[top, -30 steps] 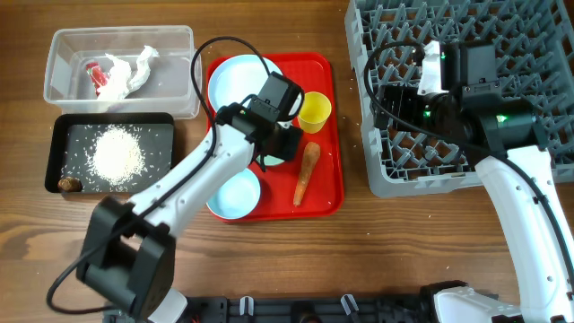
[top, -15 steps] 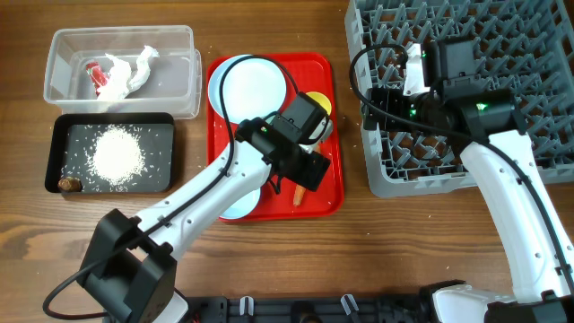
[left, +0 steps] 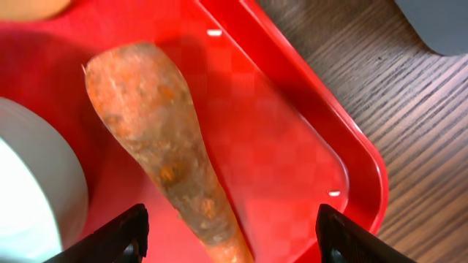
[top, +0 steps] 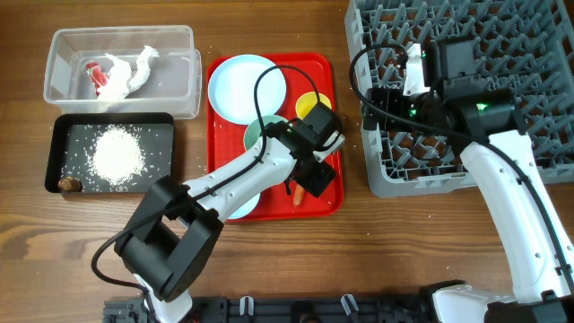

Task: Sort waste into correct bins and load items into the dishwasher rack
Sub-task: 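Grasp the carrot on the red tray with the left gripper, then carry the carrot left and lower it onto the black tray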

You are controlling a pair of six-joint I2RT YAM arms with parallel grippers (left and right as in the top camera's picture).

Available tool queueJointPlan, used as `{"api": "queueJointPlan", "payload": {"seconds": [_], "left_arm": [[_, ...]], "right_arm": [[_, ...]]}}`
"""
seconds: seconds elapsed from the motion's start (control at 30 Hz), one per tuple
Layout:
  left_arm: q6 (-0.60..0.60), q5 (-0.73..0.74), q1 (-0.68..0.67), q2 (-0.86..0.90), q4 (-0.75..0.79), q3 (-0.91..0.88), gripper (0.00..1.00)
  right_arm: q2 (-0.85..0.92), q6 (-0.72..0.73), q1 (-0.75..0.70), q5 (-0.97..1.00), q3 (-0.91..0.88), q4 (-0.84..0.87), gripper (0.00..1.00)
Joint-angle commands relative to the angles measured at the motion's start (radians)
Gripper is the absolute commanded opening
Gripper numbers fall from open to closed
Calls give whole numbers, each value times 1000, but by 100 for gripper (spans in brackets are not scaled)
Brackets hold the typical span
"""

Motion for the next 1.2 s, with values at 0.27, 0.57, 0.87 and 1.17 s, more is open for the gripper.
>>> {"api": "queueJointPlan", "payload": {"seconds": [0.27,0.57,0.87,1.17], "left_arm": [[185,-85,1,132,51,-2,49],[151,-85,-13,89,21,23,4],[34,-86,2,-145,-137,170,4],[-85,-179,462,-343,-378,172,4]], "right_arm": [[7,8,3,0,19,2,100],[7,7,3,0,19,10,100],[7,7,3,0,19,18,100],[7,7,3,0,19,23,100]]}}
